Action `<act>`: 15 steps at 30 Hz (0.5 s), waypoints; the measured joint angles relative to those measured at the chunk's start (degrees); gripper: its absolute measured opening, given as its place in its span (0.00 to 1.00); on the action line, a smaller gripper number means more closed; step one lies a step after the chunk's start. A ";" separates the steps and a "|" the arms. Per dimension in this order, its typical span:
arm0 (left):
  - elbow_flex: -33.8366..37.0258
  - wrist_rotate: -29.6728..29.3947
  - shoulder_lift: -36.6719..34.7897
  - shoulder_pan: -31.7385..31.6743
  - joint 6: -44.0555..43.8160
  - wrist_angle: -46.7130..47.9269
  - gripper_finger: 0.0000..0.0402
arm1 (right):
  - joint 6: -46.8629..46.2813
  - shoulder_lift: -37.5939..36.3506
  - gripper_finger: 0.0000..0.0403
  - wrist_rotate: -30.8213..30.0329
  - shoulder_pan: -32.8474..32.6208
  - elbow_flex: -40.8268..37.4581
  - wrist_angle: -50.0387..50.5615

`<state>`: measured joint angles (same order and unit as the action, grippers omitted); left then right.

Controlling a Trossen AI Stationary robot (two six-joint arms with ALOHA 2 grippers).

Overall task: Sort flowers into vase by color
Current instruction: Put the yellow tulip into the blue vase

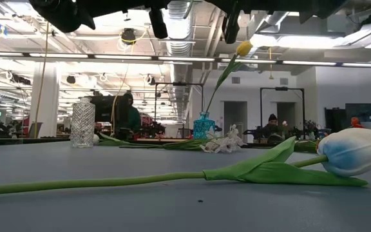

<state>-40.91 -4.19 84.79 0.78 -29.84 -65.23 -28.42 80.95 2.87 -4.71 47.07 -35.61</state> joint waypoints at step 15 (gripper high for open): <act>0.02 8.00 0.04 -0.07 -4.03 6.18 0.07 | -5.00 -1.18 0.04 7.58 1.09 0.00 6.38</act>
<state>-40.88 3.82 84.84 0.71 -33.87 -59.06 -33.42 79.77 10.46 -3.62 47.07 -29.24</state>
